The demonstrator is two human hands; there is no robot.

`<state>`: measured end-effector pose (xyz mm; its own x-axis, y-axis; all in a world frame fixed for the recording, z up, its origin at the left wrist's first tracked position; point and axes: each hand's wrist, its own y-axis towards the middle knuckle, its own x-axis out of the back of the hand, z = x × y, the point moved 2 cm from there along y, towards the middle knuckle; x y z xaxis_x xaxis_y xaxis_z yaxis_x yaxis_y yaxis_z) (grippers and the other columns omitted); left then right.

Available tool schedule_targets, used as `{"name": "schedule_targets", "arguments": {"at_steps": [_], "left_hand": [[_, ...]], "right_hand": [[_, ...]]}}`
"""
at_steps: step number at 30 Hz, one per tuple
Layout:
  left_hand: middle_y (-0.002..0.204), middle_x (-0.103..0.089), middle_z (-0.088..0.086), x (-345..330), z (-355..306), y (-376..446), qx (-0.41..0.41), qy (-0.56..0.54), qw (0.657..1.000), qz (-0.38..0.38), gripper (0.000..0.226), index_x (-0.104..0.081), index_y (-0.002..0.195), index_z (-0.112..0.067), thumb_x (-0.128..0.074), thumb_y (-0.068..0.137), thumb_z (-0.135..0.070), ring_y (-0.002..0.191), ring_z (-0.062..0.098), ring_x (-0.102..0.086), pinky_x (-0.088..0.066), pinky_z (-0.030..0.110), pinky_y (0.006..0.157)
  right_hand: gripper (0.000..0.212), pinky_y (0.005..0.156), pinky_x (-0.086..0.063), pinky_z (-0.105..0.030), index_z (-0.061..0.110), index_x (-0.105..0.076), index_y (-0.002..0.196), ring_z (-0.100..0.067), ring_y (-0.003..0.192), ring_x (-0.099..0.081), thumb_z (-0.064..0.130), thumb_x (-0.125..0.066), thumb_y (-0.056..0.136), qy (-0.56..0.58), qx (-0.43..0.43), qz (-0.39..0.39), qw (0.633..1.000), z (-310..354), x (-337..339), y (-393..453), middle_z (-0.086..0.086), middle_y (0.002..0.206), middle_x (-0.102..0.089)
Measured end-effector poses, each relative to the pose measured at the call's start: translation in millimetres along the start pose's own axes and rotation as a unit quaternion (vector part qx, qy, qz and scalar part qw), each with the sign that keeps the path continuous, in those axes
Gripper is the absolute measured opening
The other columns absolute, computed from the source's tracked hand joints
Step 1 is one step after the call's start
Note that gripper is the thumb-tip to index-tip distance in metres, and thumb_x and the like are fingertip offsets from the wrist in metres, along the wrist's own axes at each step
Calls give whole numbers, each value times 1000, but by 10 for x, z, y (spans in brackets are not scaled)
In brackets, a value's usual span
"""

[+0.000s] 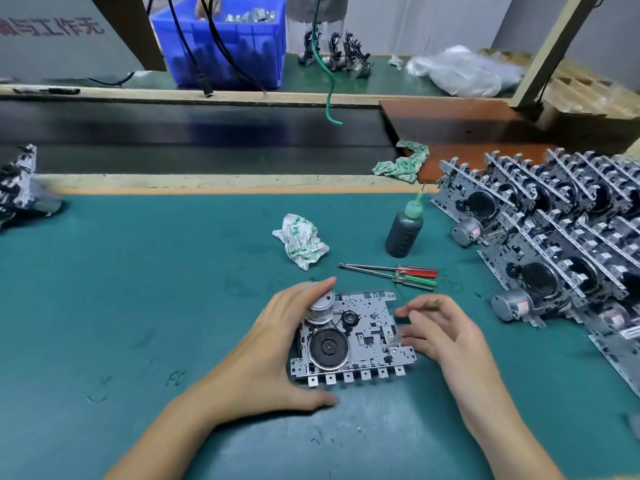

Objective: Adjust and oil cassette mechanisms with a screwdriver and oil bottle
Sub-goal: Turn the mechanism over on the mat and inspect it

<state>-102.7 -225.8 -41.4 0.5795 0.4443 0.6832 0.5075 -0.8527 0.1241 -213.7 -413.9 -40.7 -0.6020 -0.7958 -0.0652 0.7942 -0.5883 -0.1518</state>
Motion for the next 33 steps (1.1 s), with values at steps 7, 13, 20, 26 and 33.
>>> {"name": "schedule_targets", "arguments": {"at_steps": [7, 13, 20, 26, 33], "left_hand": [[136, -22, -40, 23, 2, 15, -3, 19, 1000, -5, 108, -11, 138, -57, -81, 57, -52, 133, -6, -26, -23, 16, 110], [136, -22, -42, 10, 44, 11, 5, 9, 1000, -3, 110, -12, 138, -60, -83, 53, -61, 133, -8, -26, -20, 5, 105], [137, -22, -43, 9, 53, 7, 5, -11, 1000, -3, 111, -12, 138, -62, -83, 53, -61, 133, -9, -26, -20, 5, 105], [137, -20, -43, -7, 59, 1, 0, -18, 1000, 1, 118, -5, 140, -59, -83, 52, -62, 134, -7, -25, -21, 8, 106], [135, -18, -43, -23, 90, -17, 16, -42, 999, -1, 113, -2, 138, -63, -83, 58, -57, 134, -9, -24, -21, 1, 102]], "right_hand": [[12, 62, -52, -17, 8, -59, 87, -5, 63, -63, -3, -54, 90, -46, 18, 15, 999, -34, -19, 5, -5, 85, -66], [12, 65, -50, -14, 12, -61, 87, -2, 68, -63, 1, -57, 89, -93, 38, 16, 995, -59, -11, 5, -1, 84, -66], [10, 69, -52, -22, 13, -61, 89, -5, 70, -62, 3, -59, 89, -108, 47, 12, 993, -91, 2, 18, -2, 83, -66], [15, 60, -44, -17, 28, -58, 88, -4, 55, -49, 14, -64, 85, -185, 85, -58, 977, 9, 49, 109, 4, 84, -61], [36, 78, -42, -24, 27, -46, 111, -9, 93, -48, 16, -68, 84, -306, 124, -82, 940, 426, 6, 523, 2, 112, -52]]}}
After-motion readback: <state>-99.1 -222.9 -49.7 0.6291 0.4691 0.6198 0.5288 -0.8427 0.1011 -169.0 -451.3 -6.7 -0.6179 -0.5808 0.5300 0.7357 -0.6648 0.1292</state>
